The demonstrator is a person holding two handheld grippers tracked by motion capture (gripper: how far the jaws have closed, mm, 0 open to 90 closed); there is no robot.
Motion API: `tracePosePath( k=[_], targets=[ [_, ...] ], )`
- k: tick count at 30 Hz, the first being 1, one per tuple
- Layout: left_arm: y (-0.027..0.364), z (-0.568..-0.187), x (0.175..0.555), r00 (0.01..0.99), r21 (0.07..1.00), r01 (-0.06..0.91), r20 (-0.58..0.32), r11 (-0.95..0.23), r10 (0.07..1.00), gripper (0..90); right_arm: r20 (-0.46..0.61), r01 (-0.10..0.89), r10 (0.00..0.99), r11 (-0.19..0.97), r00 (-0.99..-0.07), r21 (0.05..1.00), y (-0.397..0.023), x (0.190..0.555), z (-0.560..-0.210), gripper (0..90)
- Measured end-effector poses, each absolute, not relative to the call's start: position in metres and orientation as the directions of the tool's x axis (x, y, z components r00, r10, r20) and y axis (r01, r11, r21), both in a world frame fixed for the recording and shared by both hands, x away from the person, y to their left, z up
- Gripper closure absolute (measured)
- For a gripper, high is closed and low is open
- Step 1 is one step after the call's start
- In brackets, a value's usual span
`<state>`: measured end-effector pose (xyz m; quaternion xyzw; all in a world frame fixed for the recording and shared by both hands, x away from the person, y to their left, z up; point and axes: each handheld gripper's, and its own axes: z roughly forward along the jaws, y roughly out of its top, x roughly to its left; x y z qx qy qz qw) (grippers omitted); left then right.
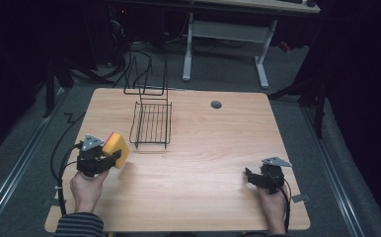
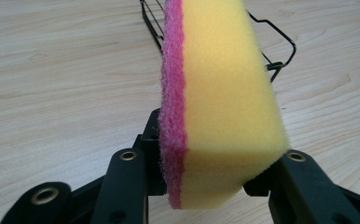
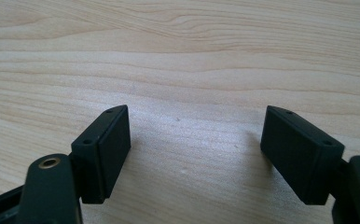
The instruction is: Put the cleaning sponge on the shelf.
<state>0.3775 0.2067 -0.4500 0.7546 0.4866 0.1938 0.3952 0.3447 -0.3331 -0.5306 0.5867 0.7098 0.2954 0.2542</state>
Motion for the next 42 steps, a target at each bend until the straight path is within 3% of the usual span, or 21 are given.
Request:
tracePosePath(
  k=[42],
  targets=[
    [0.165,-0.407,0.427,0.556,0.812,0.515,-0.075,-0.273,0.827,61.0,-0.015,0.68,0.983,0.137,-0.183,0.72,-0.333,0.345,-0.531,24.4]
  ],
)
